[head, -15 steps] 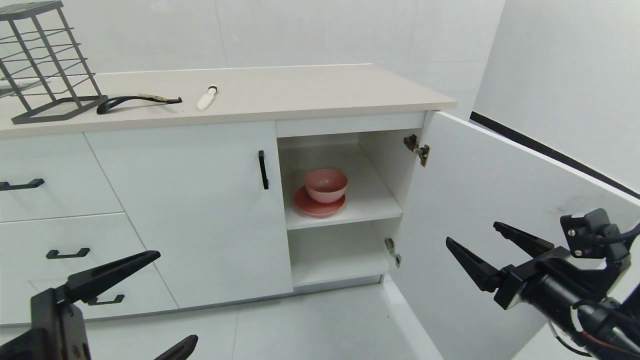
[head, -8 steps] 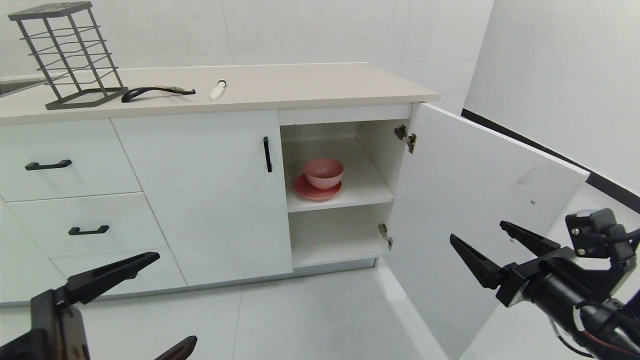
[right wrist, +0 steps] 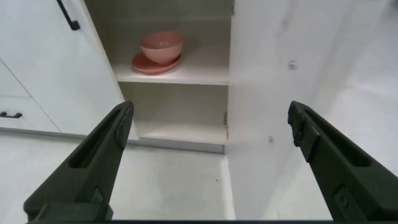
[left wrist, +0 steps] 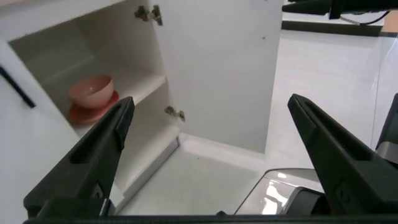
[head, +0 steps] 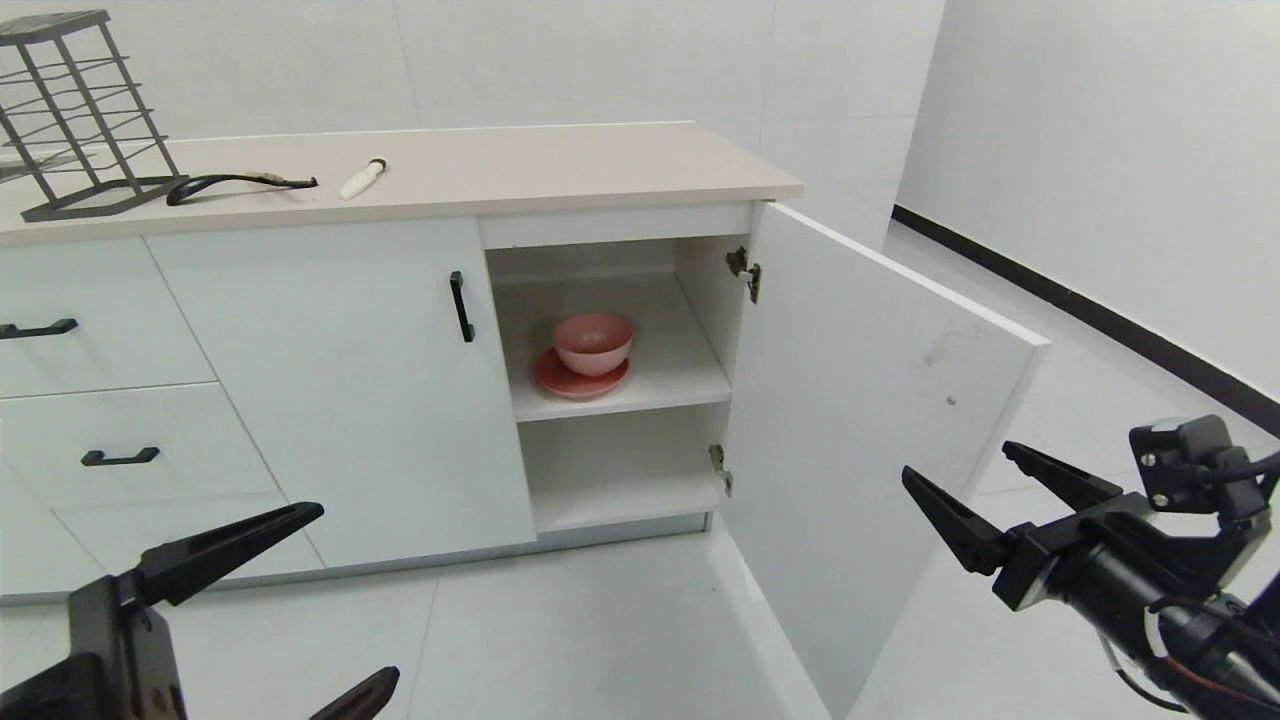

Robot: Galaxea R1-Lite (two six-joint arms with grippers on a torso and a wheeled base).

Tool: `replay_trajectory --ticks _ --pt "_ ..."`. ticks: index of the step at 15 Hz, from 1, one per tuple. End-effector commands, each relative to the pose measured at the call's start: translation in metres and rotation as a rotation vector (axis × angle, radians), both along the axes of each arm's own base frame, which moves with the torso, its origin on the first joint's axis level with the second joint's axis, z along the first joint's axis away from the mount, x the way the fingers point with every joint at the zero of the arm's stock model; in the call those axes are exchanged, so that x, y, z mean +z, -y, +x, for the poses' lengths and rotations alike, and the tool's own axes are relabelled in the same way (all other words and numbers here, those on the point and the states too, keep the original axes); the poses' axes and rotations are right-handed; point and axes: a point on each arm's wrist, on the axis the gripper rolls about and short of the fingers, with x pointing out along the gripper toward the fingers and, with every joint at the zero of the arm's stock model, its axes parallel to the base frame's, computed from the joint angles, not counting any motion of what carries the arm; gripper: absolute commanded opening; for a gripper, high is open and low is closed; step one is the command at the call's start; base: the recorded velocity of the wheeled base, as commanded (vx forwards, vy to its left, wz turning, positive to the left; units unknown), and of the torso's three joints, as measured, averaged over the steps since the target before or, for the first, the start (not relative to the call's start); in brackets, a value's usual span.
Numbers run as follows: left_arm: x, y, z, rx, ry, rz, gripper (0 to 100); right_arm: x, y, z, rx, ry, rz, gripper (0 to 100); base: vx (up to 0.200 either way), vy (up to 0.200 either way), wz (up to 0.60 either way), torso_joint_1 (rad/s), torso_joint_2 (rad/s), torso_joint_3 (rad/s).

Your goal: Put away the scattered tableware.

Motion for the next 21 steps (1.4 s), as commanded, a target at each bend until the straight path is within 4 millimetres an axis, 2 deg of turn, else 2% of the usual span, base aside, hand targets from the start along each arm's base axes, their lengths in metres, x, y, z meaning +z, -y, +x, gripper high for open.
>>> replay_trajectory --ticks 1,2,6,10,14,17,19,20,21 --pt "0.0 0.0 -0.002 -0.008 0.007 -0.002 100 0.0 -0.002 -0.001 0.015 0.014 -0.041 100 0.0 0.0 0.0 0.0 0.0 0.0" --pt "0.0 0.0 -0.002 -0.007 0.007 -0.002 100 0.0 -0.002 -0.001 0.021 0.031 -0.077 100 0.0 0.0 0.0 0.0 0.0 0.0" --pt "-0.001 0.0 0.0 0.002 -0.01 0.001 100 0.015 0.0 -0.011 0.036 0.102 -0.038 100 0.0 0.0 0.0 0.0 0.0 0.0" --pt "-0.002 0.001 0.002 0.004 -0.018 0.006 100 0.013 0.019 0.0 -0.088 0.09 -0.053 100 0.0 0.0 0.0 0.0 0.0 0.0" --pt "-0.003 0.0 0.001 0.002 -0.025 0.013 100 0.028 0.026 -0.01 -0.104 0.166 -0.01 100 0.0 0.0 0.0 0.0 0.0 0.0" --pt "-0.002 0.0 0.001 0.004 -0.017 0.008 100 0.034 0.044 -0.046 -0.111 0.112 -0.069 100 0.0 0.0 0.0 0.0 0.0 0.0" --pt "-0.001 0.0 0.001 0.004 -0.015 0.004 100 0.024 0.063 -0.079 -0.14 0.036 -0.192 100 0.0 0.0 0.0 0.0 0.0 0.0" --pt "-0.001 0.0 0.001 0.004 -0.015 0.004 100 0.02 0.068 -0.09 -0.141 0.013 -0.229 100 0.0 0.0 0.0 0.0 0.0 0.0" --pt "-0.001 0.0 0.001 0.004 -0.014 0.003 100 0.012 0.074 -0.103 -0.125 -0.033 -0.353 100 0.0 0.0 0.0 0.0 0.0 0.0"
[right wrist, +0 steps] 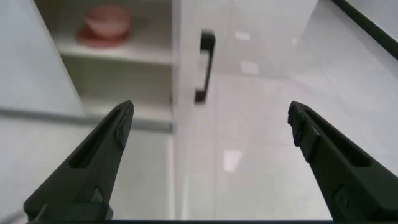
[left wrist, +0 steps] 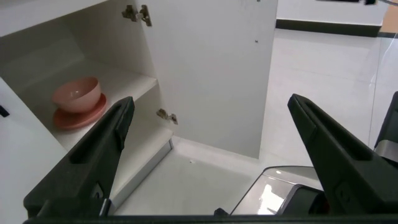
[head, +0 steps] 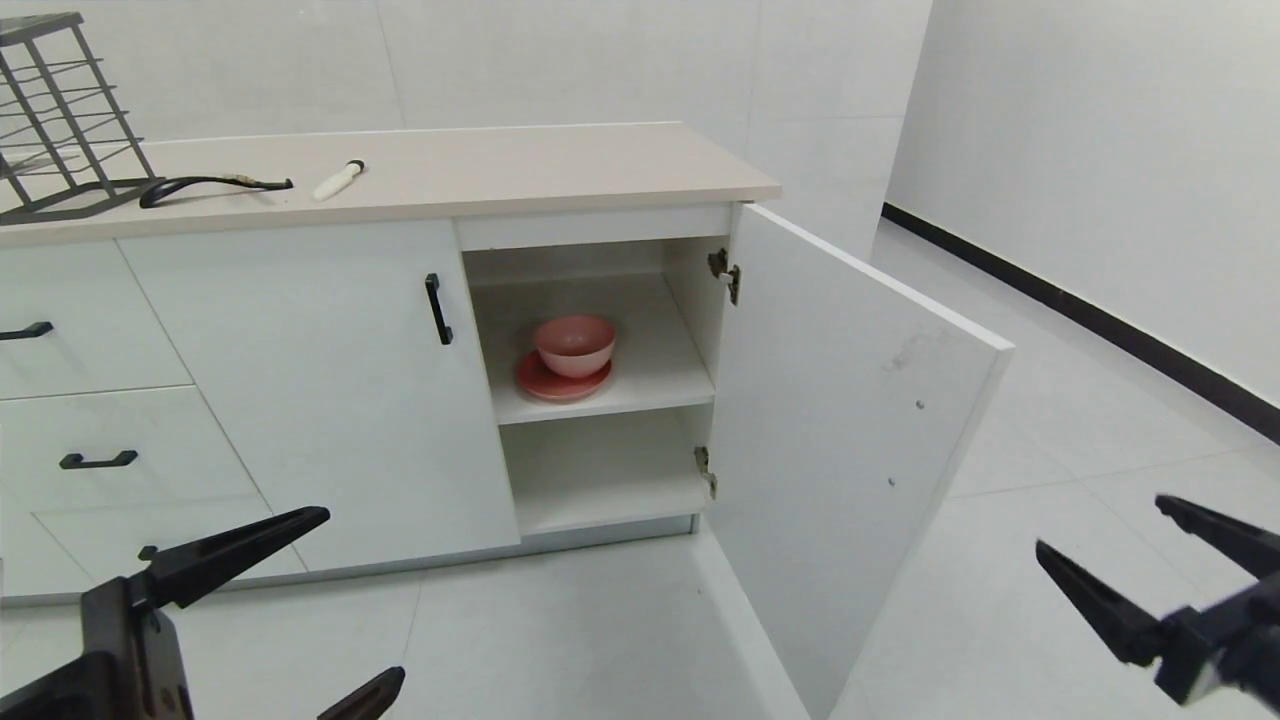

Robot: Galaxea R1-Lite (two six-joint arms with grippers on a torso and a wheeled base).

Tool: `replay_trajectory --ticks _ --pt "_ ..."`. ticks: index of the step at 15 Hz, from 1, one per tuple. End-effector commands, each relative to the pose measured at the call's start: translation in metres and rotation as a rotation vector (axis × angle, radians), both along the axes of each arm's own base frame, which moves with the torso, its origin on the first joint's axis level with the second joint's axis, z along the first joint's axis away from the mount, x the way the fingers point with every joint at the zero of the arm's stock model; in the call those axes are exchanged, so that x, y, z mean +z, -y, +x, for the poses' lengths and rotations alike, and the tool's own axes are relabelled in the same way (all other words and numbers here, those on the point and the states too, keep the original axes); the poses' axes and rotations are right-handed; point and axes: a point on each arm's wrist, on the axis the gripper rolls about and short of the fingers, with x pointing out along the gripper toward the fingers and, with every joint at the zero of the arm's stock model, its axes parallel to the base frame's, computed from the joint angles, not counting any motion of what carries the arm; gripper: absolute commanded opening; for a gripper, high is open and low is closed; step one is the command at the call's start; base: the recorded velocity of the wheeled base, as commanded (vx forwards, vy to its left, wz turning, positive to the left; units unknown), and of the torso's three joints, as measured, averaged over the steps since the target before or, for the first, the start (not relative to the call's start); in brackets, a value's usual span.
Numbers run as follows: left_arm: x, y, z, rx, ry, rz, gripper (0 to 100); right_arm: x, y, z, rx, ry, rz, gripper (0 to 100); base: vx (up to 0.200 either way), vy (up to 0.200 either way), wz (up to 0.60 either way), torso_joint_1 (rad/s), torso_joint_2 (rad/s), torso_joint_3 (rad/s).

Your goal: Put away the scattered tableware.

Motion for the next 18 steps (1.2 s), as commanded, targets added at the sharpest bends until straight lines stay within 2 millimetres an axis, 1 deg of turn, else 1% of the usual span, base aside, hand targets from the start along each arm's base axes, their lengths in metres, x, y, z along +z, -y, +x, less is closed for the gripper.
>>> replay_trajectory --ticks 1,2,3,4,6,7,8,9,10,11,12,13,14,15,16,17,18 --pt "0.0 0.0 0.0 0.0 0.0 -0.002 100 -0.006 0.025 -0.054 0.021 -0.008 -0.219 100 0.0 0.0 0.0 0.0 0.0 0.0" --pt "0.001 0.0 0.0 0.0 0.002 -0.004 100 -0.012 0.028 -0.061 0.02 -0.027 -0.245 100 0.0 0.0 0.0 0.0 0.0 0.0" --pt "0.001 0.0 0.0 0.0 0.003 -0.007 100 -0.016 0.032 -0.07 0.013 0.009 -0.233 100 0.0 0.0 0.0 0.0 0.0 0.0" --pt "0.001 0.0 0.0 0.0 0.005 -0.008 100 -0.018 0.037 -0.082 -0.022 0.085 -0.206 100 0.0 0.0 0.0 0.0 0.0 0.0" --pt "0.0 -0.001 0.0 0.003 -0.002 -0.007 100 -0.026 0.045 -0.108 -0.194 0.219 -0.17 100 0.0 0.0 0.0 0.0 0.0 0.0" --pt "-0.001 -0.001 0.0 0.009 -0.014 -0.003 100 -0.03 0.045 -0.116 -0.265 0.252 -0.168 100 0.0 0.0 0.0 0.0 0.0 0.0" --pt "-0.002 -0.002 0.0 0.022 -0.025 -0.009 100 -0.034 0.045 -0.119 -0.327 0.253 -0.17 100 0.0 0.0 0.0 0.0 0.0 0.0" --pt "-0.002 -0.003 0.0 0.028 -0.029 -0.013 100 -0.035 0.044 -0.12 -0.348 0.249 -0.169 100 0.0 0.0 0.0 0.0 0.0 0.0" --pt "-0.001 -0.007 -0.004 0.048 -0.035 -0.034 100 -0.039 0.043 -0.123 -0.387 0.247 -0.141 100 0.0 0.0 0.0 0.0 0.0 0.0" --pt "-0.001 -0.01 -0.007 0.06 -0.036 -0.037 100 -0.039 0.044 -0.124 -0.387 0.258 -0.11 100 0.0 0.0 0.0 0.0 0.0 0.0" --pt "-0.001 -0.018 -0.015 0.113 -0.022 -0.048 100 -0.04 0.044 -0.124 -0.387 0.261 -0.054 100 0.0 0.0 0.0 0.0 0.0 0.0" --pt "-0.001 -0.03 -0.029 0.188 0.009 -0.075 100 -0.041 0.044 -0.126 -0.388 0.28 0.015 100 0.0 0.0 0.0 0.0 0.0 0.0" --pt "-0.001 -0.034 -0.036 0.226 0.028 -0.086 100 -0.041 0.044 -0.126 -0.388 0.276 0.036 100 0.0 0.0 0.0 0.0 0.0 0.0" --pt "-0.006 -0.044 -0.057 0.346 0.092 -0.108 100 -0.041 0.044 -0.127 -0.391 0.276 0.061 100 0.0 0.0 0.0 0.0 0.0 0.0" --pt "-0.012 -0.048 -0.069 0.406 0.118 -0.115 100 -0.041 0.044 -0.127 -0.391 0.274 0.076 100 0.0 0.0 0.0 0.0 0.0 0.0" --pt "-0.032 -0.05 -0.091 0.482 0.13 -0.111 100 -0.043 0.044 -0.126 -0.395 0.26 0.134 100 0.0 0.0 0.0 0.0 0.0 0.0" --pt "-0.049 -0.049 -0.106 0.521 0.146 -0.11 100 -0.043 0.044 -0.126 -0.399 0.255 0.19 100 0.0 0.0 0.0 0.0 0.0 0.0"
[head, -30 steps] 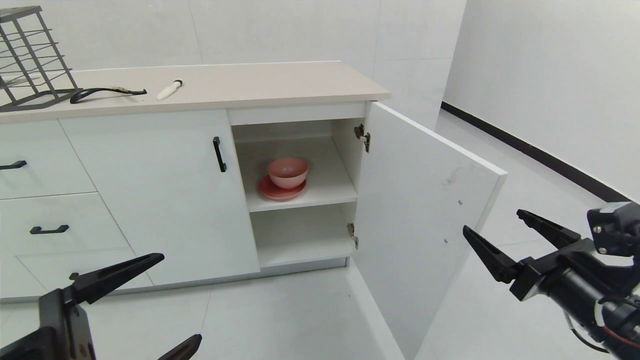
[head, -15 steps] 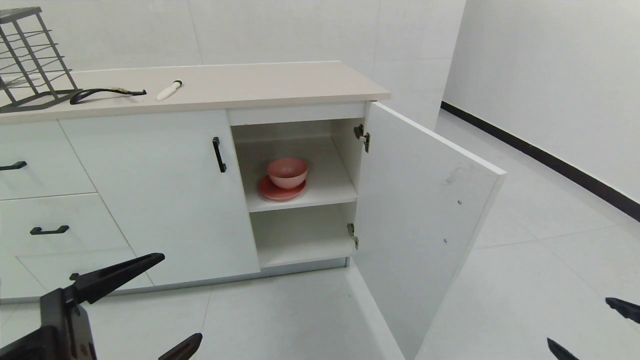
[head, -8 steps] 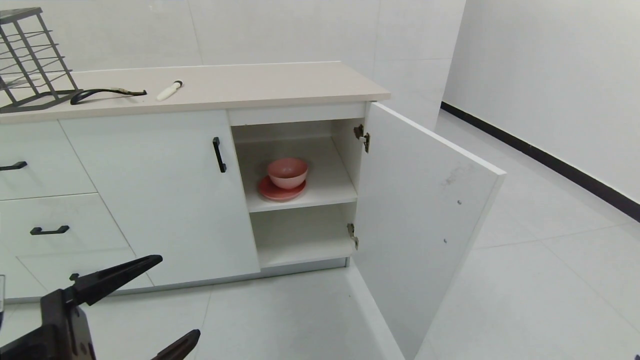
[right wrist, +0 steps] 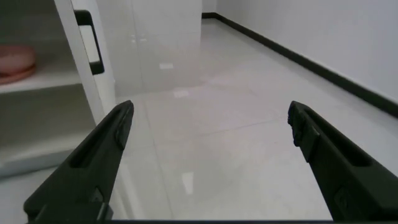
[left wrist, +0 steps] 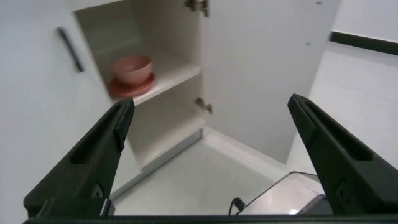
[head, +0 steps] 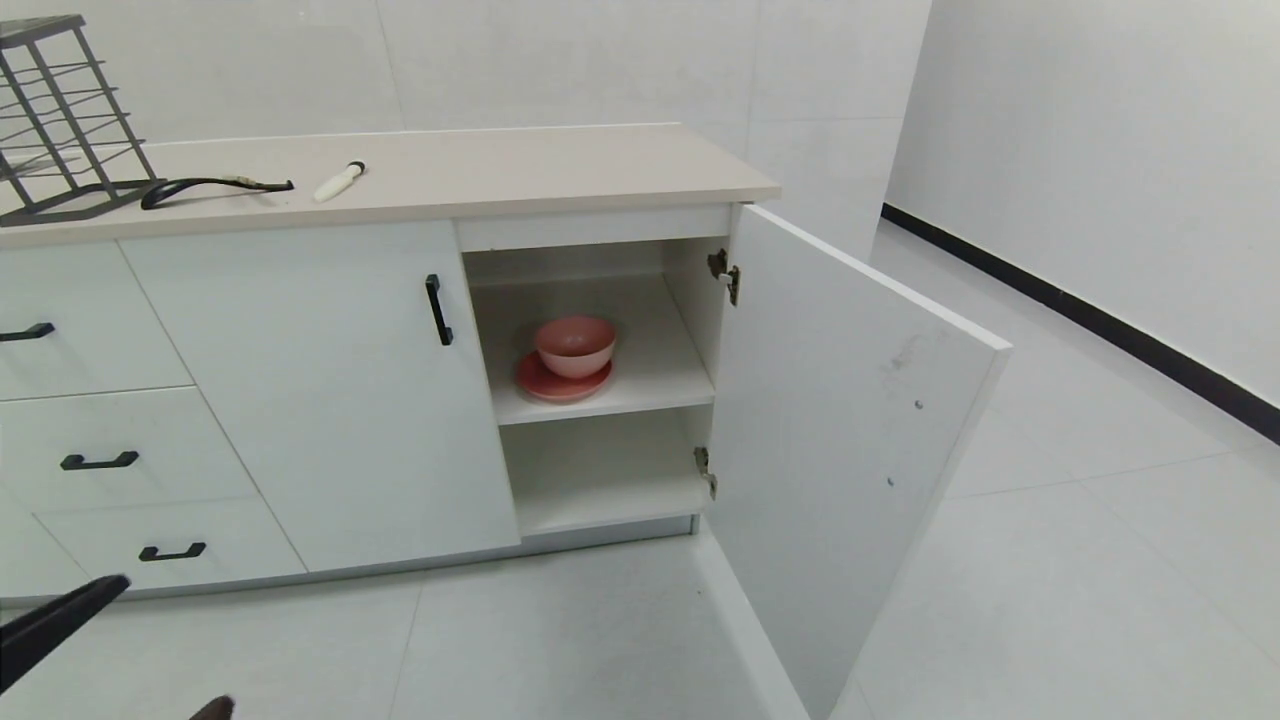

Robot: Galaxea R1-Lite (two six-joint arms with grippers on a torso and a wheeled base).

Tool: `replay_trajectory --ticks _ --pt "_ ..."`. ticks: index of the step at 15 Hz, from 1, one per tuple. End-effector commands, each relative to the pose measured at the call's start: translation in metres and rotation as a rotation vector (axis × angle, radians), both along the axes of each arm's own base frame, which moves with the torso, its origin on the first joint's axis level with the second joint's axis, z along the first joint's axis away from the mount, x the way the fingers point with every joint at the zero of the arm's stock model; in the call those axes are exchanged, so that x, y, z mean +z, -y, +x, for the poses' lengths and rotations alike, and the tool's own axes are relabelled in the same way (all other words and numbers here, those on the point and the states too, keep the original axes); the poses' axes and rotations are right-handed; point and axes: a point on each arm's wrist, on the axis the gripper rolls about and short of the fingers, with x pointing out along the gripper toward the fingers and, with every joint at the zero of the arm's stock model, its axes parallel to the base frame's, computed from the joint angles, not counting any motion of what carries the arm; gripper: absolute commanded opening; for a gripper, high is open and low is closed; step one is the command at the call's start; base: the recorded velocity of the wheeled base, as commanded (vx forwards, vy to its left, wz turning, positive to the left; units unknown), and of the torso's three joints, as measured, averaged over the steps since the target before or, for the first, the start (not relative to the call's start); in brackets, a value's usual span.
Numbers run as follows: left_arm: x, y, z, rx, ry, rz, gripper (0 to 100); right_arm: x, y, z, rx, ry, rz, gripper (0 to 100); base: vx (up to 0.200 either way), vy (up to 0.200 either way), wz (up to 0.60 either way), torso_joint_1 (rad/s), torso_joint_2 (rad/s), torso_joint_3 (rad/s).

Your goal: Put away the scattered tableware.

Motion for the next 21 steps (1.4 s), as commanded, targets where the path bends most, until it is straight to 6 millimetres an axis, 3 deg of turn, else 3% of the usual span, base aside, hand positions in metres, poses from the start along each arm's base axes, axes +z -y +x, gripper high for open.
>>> replay_trajectory --ticks 1,10,14,15,16,17,19,21 --pt "-0.045 -0.007 -0.052 0.229 0.082 0.009 100 0.0 0.0 0.0 0.004 0.008 0.028 100 0.0 0.0 0.0 0.0 0.0 0.0" --pt "-0.05 -0.007 -0.052 0.251 -0.022 -0.105 100 -0.006 -0.005 0.0 0.241 -0.068 -0.01 100 0.0 0.0 0.0 0.0 0.0 0.0" --pt "-0.05 -0.007 -0.051 0.253 -0.042 -0.154 100 -0.004 -0.005 0.0 0.242 -0.049 -0.03 100 0.0 -0.2 0.0 0.006 0.0 0.002" --pt "-0.05 -0.007 -0.051 0.251 -0.043 -0.155 100 0.037 -0.006 -0.009 0.227 0.166 -0.047 100 0.0 -0.2 0.0 0.007 0.0 -0.002" --pt "-0.05 -0.007 -0.052 0.248 -0.043 -0.155 100 0.078 -0.007 -0.008 0.204 0.226 -0.063 100 0.0 0.0 0.0 0.0 0.0 0.0" --pt "-0.05 -0.007 -0.052 0.241 -0.04 -0.146 100 0.094 -0.008 0.005 0.271 0.158 -0.059 100 0.0 0.0 0.0 0.0 0.0 0.0" --pt "-0.05 -0.007 -0.052 0.234 -0.044 -0.154 100 0.096 -0.009 0.036 0.398 -0.009 -0.049 100 0.0 0.0 0.0 0.0 0.0 0.0" --pt "-0.05 -0.007 -0.052 0.222 -0.045 -0.153 100 0.099 -0.01 0.088 0.459 -0.198 -0.032 100 -0.2 0.0 0.0 0.005 0.0 0.0"
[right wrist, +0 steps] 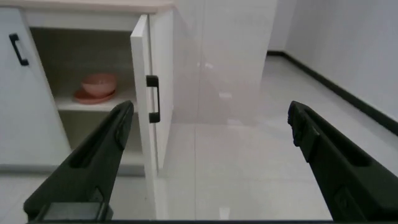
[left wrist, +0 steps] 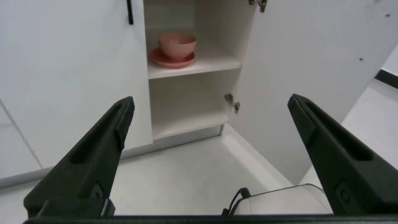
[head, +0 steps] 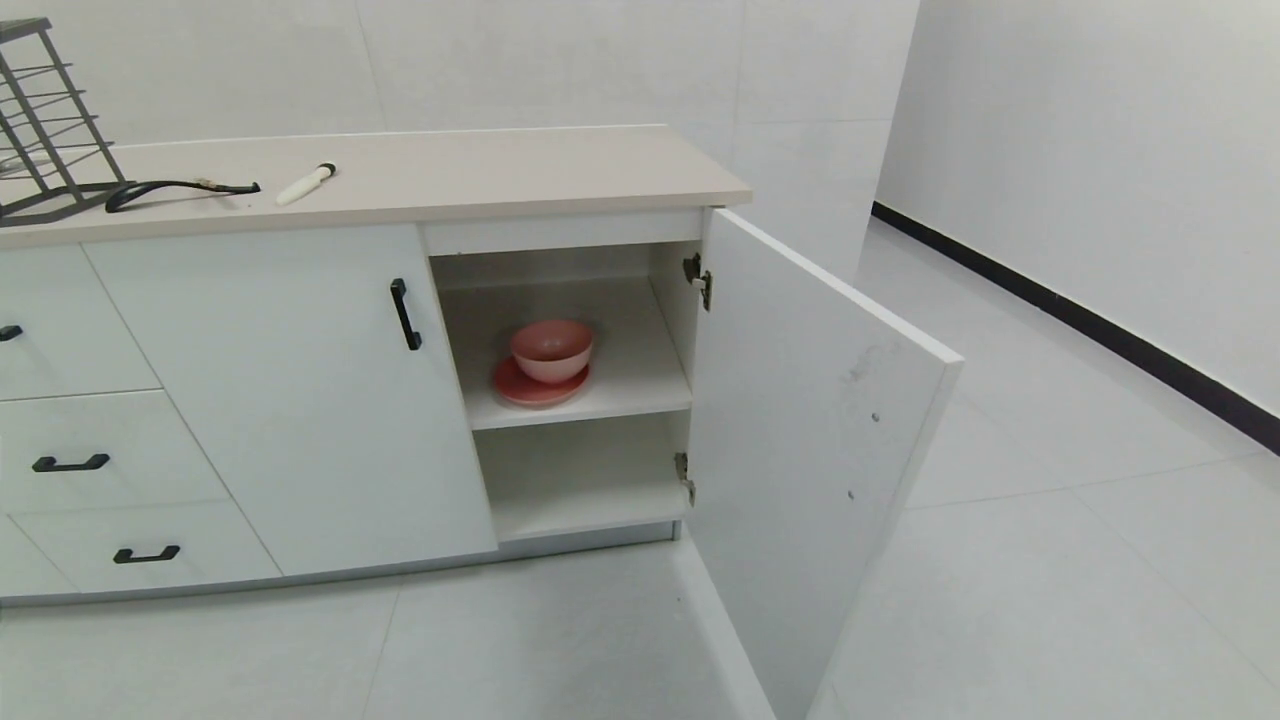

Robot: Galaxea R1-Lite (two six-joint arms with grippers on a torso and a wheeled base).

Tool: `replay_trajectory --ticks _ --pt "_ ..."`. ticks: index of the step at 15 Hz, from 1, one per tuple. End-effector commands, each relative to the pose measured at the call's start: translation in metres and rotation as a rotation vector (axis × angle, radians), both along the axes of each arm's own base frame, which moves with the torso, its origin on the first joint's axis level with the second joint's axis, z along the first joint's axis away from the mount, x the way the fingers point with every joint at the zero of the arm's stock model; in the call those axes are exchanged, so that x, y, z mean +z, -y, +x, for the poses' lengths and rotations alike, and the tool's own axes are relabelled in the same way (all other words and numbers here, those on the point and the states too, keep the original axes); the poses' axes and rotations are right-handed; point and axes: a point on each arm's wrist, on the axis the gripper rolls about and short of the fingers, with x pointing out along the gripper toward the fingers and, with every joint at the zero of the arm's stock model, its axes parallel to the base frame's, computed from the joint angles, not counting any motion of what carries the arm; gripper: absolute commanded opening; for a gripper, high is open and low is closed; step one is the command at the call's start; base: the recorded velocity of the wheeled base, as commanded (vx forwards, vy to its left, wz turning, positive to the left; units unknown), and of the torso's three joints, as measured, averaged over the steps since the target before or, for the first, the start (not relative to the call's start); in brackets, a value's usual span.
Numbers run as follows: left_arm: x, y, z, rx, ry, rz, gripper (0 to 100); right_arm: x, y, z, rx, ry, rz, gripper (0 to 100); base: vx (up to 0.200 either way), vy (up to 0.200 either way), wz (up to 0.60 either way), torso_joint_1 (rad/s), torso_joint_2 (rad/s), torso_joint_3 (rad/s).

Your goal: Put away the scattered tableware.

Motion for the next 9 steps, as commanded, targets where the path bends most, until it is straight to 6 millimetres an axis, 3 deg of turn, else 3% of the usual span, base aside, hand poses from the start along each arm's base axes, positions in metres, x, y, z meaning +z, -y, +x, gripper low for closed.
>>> replay_trajectory --ticks 1,2,3,5,7,9 --pt "0.0 0.0 0.0 -0.02 0.001 0.003 100 0.018 -0.004 0.094 0.131 -0.288 -0.021 100 -0.2 0.0 0.0 -0.002 0.0 -0.002" --pt "0.0 0.001 0.0 -0.024 -0.001 0.0 100 0.015 -0.006 0.119 0.137 -0.314 -0.021 0 -0.2 -0.2 0.0 0.012 0.0 -0.002" --pt "0.0 0.001 0.0 -0.024 -0.003 -0.006 100 0.009 -0.006 0.143 0.134 -0.33 -0.021 0 -0.2 -0.2 0.0 0.002 0.0 0.002" --pt "0.0 0.001 0.0 -0.027 -0.004 -0.01 100 -0.011 -0.007 0.189 0.133 -0.349 -0.023 0 0.0 0.0 0.0 0.0 0.0 0.0" --pt "0.0 0.001 0.0 -0.027 -0.004 -0.01 100 -0.03 -0.01 0.22 0.156 -0.358 -0.026 0 0.0 0.0 0.0 0.0 0.0 0.0" --pt "0.0 0.001 0.0 -0.027 -0.004 -0.01 100 -0.049 -0.017 0.249 0.226 -0.325 -0.052 0 0.0 -0.2 0.0 0.007 0.0 0.002"
